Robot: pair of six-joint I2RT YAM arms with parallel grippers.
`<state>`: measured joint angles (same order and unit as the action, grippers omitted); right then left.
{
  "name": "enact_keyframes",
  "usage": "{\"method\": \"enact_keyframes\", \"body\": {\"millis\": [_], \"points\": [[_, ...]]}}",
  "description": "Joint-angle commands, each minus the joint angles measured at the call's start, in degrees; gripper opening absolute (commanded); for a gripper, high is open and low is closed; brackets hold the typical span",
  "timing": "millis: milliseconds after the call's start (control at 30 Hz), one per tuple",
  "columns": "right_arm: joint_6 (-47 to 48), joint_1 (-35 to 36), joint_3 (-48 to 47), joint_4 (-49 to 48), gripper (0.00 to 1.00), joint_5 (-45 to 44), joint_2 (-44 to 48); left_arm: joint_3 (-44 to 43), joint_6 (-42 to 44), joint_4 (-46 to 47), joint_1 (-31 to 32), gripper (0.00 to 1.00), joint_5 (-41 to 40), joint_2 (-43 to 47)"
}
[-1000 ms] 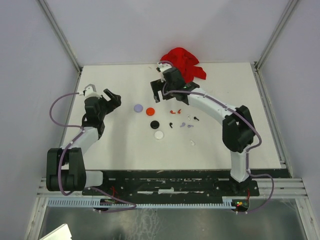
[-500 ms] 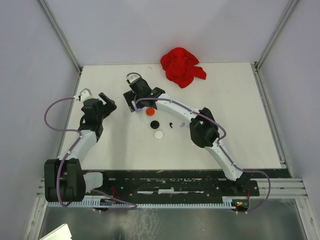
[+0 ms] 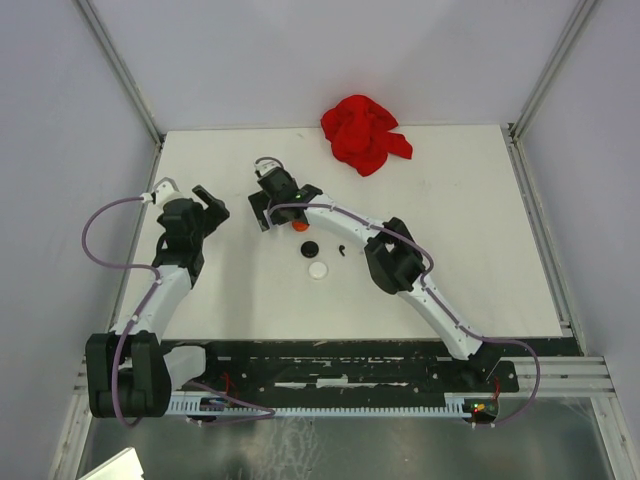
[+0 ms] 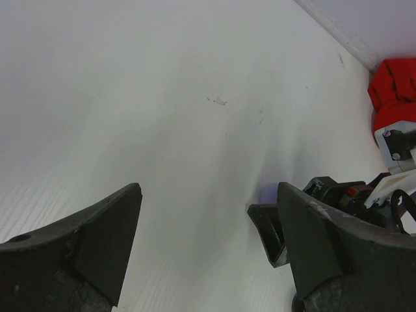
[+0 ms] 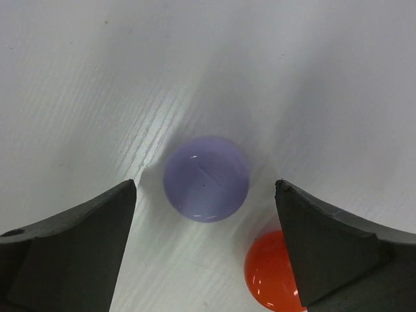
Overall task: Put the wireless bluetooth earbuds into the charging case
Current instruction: Pick up the charging case at the center of the board.
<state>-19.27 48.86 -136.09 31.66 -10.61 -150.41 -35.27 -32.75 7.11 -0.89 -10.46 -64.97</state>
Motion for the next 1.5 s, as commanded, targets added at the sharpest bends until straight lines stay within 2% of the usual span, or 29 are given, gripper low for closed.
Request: {"method": "enact_keyframes", "body": {"millis": [0,200,533,633,700,767,800,933,967,1033,1167,1467], "points": [[0.3,0.0,-3.8,-3.0,0.97,0.7,-1.0,-0.1,-1.3,0.6,-0.2,0.91,-1.3,1.4],[1.4,0.0,-4.1,-3.1,0.88,1.4,-1.8,0.1,-1.3,1.0,-0.2,0.91,-1.3,0.8],[7.0,0.0,-3.4,-2.5,0.49,3.7,-2.3,0.2,-1.2,1.0,-0.2,0.91,-1.8,0.9],[11.0,0.0,-0.8,-3.9,0.41,6.3,-0.8,0.3,-1.2,1.0,-0.3,0.91,-1.8,0.8],[14.7,0.0,2.0,-5.4,0.40,8.4,0.7,0.4,-1.2,1.0,-0.2,0.91,-1.7,0.9],[18.6,0.0,5.1,-6.5,0.42,10.6,2.3,0.4,-1.3,1.0,-0.3,0.91,-1.8,0.8],[20.2,-0.1,6.0,-6.6,0.47,11.8,2.9,0.4,-1.4,1.1,-0.3,0.91,-1.7,0.8],[24.3,-1.0,6.3,-5.1,0.72,16.6,3.1,0.4,-1.5,1.1,-0.3,0.90,-1.6,0.9],[24.5,-1.4,6.6,-5.0,0.84,17.6,3.1,0.3,-1.5,1.1,-0.3,0.90,-1.6,0.9],[23.8,-2.3,8.0,-6.9,0.91,18.8,5.4,0.3,-1.5,1.1,-0.3,0.90,-1.7,1.0],[17.5,-3.3,12.5,-11.2,0.94,17.6,8.8,0.3,-1.5,1.1,-0.3,0.90,-2.1,1.0],[3.3,-2.4,9.9,-7.1,0.88,12.9,8.3,0.1,-1.4,1.2,-0.2,0.90,-2.6,0.8]]}}
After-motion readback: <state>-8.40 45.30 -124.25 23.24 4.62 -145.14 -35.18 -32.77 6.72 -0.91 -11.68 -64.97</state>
